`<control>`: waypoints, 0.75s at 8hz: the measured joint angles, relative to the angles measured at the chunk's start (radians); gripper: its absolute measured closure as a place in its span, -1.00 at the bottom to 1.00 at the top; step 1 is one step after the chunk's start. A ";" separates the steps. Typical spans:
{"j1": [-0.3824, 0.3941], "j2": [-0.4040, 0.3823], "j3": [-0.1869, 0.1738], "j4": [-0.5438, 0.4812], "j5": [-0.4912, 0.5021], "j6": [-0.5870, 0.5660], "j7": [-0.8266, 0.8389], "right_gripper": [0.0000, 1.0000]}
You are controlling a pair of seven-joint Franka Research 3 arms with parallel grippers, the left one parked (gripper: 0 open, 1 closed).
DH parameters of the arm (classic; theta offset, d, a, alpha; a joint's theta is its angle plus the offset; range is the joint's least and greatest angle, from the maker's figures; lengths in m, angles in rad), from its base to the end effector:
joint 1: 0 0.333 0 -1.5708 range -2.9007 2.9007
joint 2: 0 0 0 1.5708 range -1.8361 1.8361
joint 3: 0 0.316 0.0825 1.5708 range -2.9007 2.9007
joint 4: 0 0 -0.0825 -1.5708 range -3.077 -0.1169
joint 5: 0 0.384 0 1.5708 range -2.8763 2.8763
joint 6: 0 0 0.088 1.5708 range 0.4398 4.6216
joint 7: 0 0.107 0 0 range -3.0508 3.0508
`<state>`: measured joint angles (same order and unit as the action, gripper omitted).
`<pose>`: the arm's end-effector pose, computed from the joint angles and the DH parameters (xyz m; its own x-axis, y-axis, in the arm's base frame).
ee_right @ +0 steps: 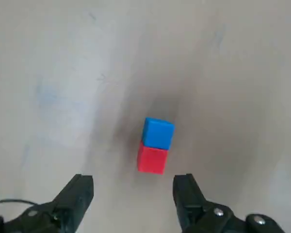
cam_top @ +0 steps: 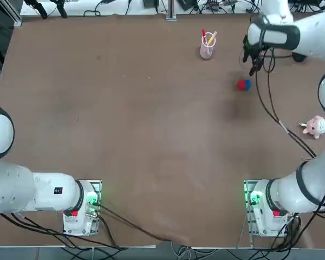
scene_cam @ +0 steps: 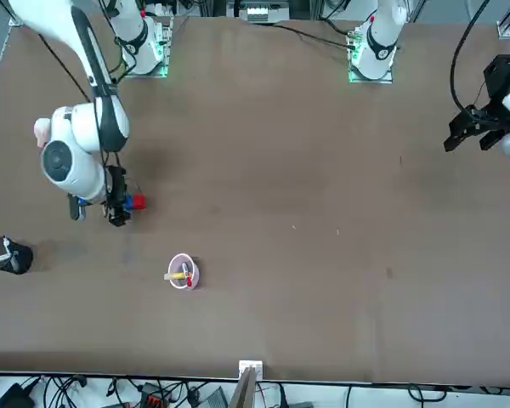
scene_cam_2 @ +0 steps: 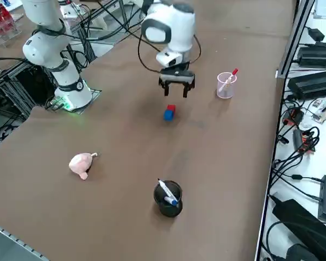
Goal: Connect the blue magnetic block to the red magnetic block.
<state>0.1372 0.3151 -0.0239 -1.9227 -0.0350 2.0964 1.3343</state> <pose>0.5974 0.0669 0.3169 0.3618 -0.9323 0.0008 -0.9224 -0.3579 0.1455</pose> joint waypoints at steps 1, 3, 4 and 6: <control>-0.002 -0.003 -0.001 0.068 0.000 -0.083 -0.106 -1.00; -0.026 -0.013 -0.005 0.182 0.000 -0.216 -0.362 -1.00; -0.051 -0.021 -0.006 0.230 0.000 -0.276 -0.512 -1.00; -0.099 -0.057 -0.007 0.281 -0.001 -0.353 -0.838 -1.00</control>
<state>0.0386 0.2579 -0.0313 -1.6418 -0.0358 1.7433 0.4967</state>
